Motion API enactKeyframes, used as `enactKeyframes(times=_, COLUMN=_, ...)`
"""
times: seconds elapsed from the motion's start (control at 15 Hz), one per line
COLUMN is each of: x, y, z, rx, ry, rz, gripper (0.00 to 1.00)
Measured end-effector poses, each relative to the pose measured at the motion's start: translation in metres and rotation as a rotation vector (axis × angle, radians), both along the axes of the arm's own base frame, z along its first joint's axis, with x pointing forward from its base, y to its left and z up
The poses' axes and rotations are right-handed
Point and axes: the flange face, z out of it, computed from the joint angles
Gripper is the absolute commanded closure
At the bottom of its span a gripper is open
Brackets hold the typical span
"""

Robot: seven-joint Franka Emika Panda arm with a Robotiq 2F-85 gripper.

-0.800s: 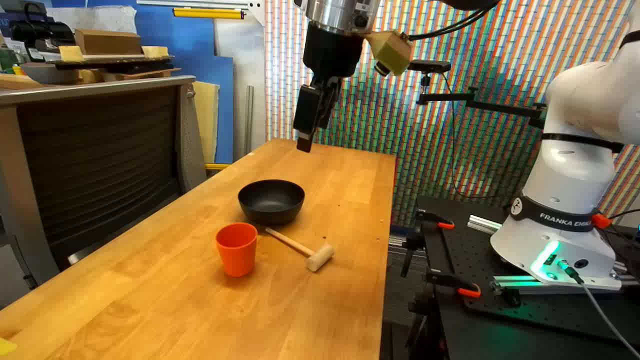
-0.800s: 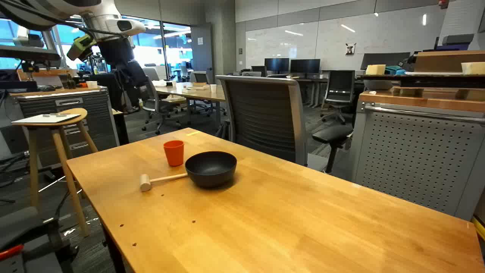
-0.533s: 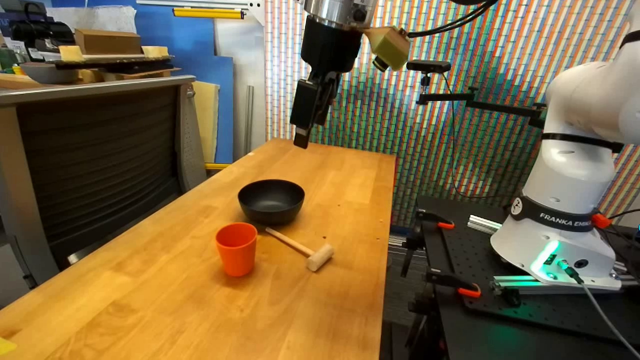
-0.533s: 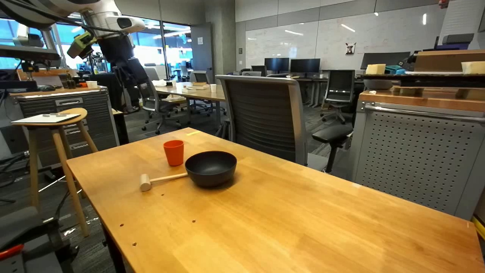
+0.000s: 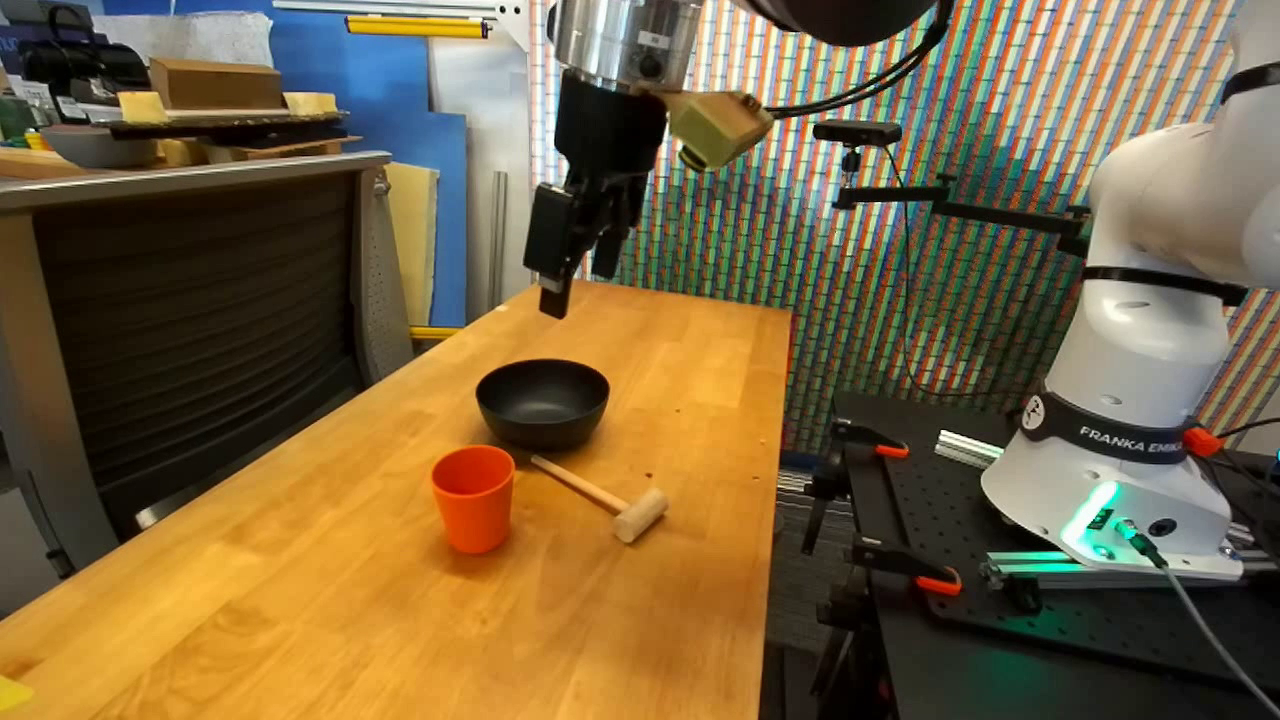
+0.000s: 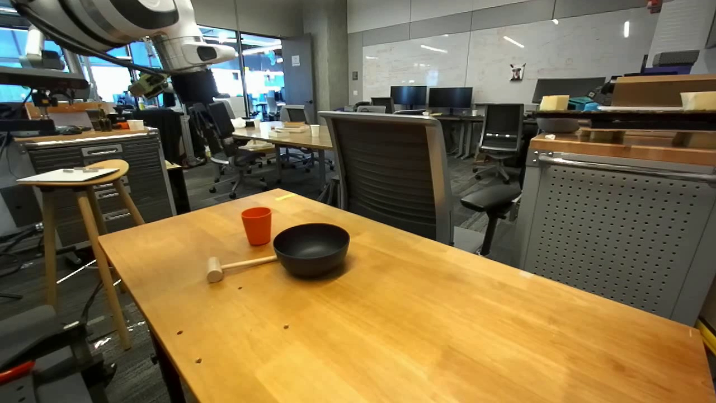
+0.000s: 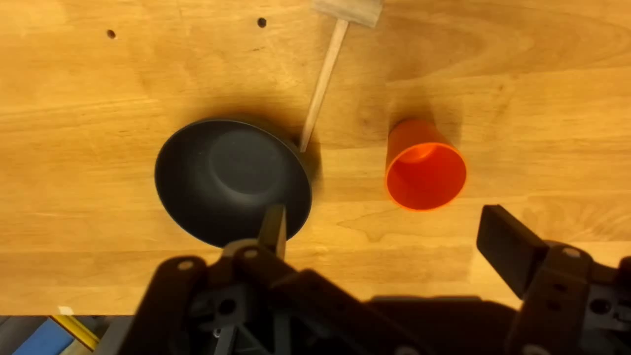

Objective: Put the red cup in the black bowl

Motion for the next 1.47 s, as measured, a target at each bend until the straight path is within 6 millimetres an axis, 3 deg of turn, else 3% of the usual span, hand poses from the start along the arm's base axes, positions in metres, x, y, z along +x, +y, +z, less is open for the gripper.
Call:
enactKeyframes(times=0.27, x=0.053, y=0.011, z=-0.037, rx=0.054, ry=0.041, rz=-0.052, gripper=0.00)
enactKeyframes(times=0.53, x=0.100, y=0.009, z=-0.093, rx=0.074, ry=0.116, rz=-0.104, gripper=0.00)
enactKeyframes(times=0.93, x=0.142, y=0.002, z=-0.162, rx=0.124, ry=0.263, rz=-0.210, gripper=0.00)
enactKeyframes(times=1.47, x=0.159, y=-0.001, z=-0.174, rx=0.220, ry=0.348, rz=-0.293, gripper=0.00)
